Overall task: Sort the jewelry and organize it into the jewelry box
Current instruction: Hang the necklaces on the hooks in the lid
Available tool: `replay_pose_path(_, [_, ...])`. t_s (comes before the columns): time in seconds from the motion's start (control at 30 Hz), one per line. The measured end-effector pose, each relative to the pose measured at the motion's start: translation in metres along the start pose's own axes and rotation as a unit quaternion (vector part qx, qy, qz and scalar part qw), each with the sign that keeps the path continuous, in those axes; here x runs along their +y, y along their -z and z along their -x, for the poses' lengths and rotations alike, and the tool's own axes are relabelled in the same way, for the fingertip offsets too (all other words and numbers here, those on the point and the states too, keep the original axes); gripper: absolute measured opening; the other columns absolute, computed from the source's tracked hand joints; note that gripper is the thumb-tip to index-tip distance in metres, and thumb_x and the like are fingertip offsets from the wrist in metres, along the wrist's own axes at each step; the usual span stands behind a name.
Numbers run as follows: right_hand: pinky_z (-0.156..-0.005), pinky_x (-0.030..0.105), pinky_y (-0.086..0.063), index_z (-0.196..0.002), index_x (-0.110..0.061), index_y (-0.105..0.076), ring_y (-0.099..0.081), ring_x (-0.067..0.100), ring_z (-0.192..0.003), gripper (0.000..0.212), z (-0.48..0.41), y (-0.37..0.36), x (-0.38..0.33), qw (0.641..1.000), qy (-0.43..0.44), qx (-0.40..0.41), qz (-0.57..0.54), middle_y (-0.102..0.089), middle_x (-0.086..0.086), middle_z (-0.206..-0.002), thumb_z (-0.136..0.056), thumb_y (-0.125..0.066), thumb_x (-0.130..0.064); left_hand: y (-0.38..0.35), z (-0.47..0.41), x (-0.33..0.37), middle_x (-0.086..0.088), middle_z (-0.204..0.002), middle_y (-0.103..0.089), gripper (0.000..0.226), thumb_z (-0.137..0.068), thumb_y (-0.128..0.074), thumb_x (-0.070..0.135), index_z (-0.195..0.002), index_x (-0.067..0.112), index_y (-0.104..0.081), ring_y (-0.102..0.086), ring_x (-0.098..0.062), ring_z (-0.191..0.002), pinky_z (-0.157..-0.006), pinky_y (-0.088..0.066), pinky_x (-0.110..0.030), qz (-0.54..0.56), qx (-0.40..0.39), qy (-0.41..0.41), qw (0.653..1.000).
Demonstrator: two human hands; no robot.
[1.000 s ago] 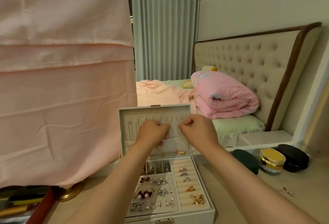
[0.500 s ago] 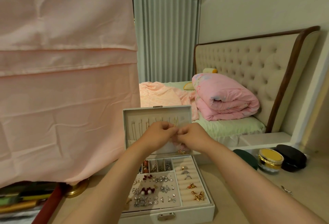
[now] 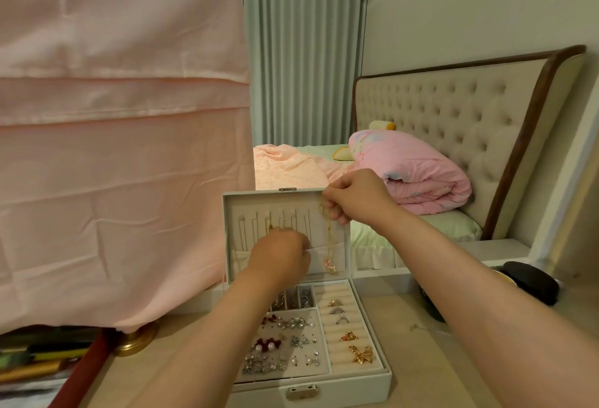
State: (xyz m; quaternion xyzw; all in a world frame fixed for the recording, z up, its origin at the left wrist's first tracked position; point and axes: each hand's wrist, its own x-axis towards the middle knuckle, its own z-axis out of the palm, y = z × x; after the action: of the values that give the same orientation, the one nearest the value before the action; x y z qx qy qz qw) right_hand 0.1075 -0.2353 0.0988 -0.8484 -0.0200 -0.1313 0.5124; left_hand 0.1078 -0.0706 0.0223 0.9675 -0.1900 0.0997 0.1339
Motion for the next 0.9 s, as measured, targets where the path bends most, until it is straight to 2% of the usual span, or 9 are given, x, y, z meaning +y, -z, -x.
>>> replay_pose_path(0.13, [-0.052,0.030,-0.057,-0.092,0.009,-0.071,-0.067,0.021,-0.058,0.015,-0.005,-0.003,-0.003,0.998,-0.005,0.023,-0.054,-0.072,0.016,-0.080,-0.090,-0.063,-0.004,0.001,-0.003,0.003,-0.002,-0.127,-0.060,0.036,-0.097,-0.049,0.033,-0.129,0.025,-0.063,-0.049,-0.024,-0.121,-0.098,-0.045,-0.037,-0.055,-0.026,-0.014,0.998])
replay_pose_path(0.27, [-0.058,0.035,-0.057,-0.087,0.002,-0.073,-0.070,0.023,-0.062,0.012,-0.005,-0.007,-0.001,0.996,0.014,0.036,-0.086,-0.075,0.016,-0.087,-0.091,-0.065,-0.006,0.000,-0.003,0.002,0.000,-0.123,-0.065,0.035,-0.095,-0.051,0.034,-0.125,0.024,-0.065,-0.049,-0.023,-0.117,-0.098,-0.043,-0.036,-0.048,-0.025,-0.028,0.998])
replay_pose_path(0.43, [-0.049,0.031,-0.051,-0.086,-0.006,-0.075,-0.075,0.029,-0.067,0.010,-0.004,-0.014,0.008,0.996,0.044,0.029,-0.073,-0.076,0.011,-0.090,-0.092,-0.068,-0.011,-0.002,-0.002,-0.002,0.005,-0.116,-0.068,0.035,-0.093,-0.053,0.041,-0.124,0.030,-0.065,-0.048,-0.021,-0.115,-0.099,-0.038,-0.036,-0.039,-0.026,-0.033,0.998])
replay_pose_path(0.53, [-0.060,0.029,-0.054,-0.088,-0.015,-0.076,-0.072,0.021,-0.055,0.008,-0.003,-0.017,0.018,0.998,0.069,0.006,-0.006,-0.077,0.003,-0.082,-0.091,-0.069,-0.016,0.001,-0.002,-0.001,0.006,-0.111,-0.069,0.035,-0.091,-0.058,0.046,-0.120,0.029,-0.067,-0.052,-0.019,-0.111,-0.097,-0.042,-0.035,-0.020,-0.025,-0.034,0.999])
replay_pose_path(0.6, [-0.065,0.029,-0.056,-0.083,-0.015,-0.077,-0.066,0.013,-0.047,0.011,0.000,-0.020,0.028,0.995,0.078,-0.019,0.062,-0.075,0.003,-0.073,-0.091,-0.070,-0.019,0.000,-0.002,0.001,0.006,-0.104,-0.072,0.031,-0.089,-0.062,0.044,-0.111,0.026,-0.072,-0.059,-0.017,-0.102,-0.092,-0.048,-0.033,0.008,-0.017,-0.026,0.999])
replay_pose_path(0.7, [-0.057,0.032,-0.056,-0.079,-0.006,-0.075,-0.059,0.006,-0.044,0.018,0.007,-0.026,0.045,0.986,0.081,-0.058,0.131,-0.072,0.009,-0.073,-0.092,-0.068,-0.017,-0.001,-0.002,0.002,0.003,-0.089,-0.074,0.022,-0.089,-0.064,0.040,-0.095,0.023,-0.076,-0.066,-0.017,-0.085,-0.082,-0.054,-0.033,0.043,-0.016,-0.010,0.999])
replay_pose_path(0.77, [-0.055,0.021,-0.052,-0.082,-0.011,-0.079,-0.060,-0.002,-0.050,0.012,0.011,-0.028,0.054,0.981,0.083,-0.063,0.163,-0.071,-0.004,-0.077,-0.090,-0.070,-0.013,-0.001,-0.001,0.004,0.004,-0.092,-0.074,0.020,-0.089,-0.064,0.038,-0.098,0.023,-0.076,-0.066,-0.016,-0.087,-0.083,-0.055,-0.033,0.047,-0.018,-0.003,0.999])
replay_pose_path(0.83, [-0.061,0.010,-0.046,-0.090,-0.017,-0.080,-0.061,-0.006,-0.063,0.010,0.013,-0.028,0.059,0.976,0.076,-0.070,0.191,-0.069,-0.012,-0.082,-0.087,-0.072,-0.011,0.000,-0.001,0.004,0.006,-0.101,-0.074,0.024,-0.090,-0.064,0.036,-0.108,0.025,-0.074,-0.066,-0.015,-0.094,-0.089,-0.054,-0.034,0.043,-0.016,-0.002,0.999])
replay_pose_path(0.9, [-0.074,0.013,-0.047,-0.100,-0.018,-0.078,-0.064,0.001,-0.080,0.017,0.015,-0.027,0.063,0.972,0.071,-0.051,0.217,-0.066,-0.012,-0.085,-0.086,-0.072,-0.011,0.000,-0.002,0.004,0.007,-0.109,-0.073,0.028,-0.089,-0.064,0.034,-0.115,0.026,-0.072,-0.065,-0.014,-0.100,-0.093,-0.053,-0.033,0.038,-0.012,-0.003,0.999])
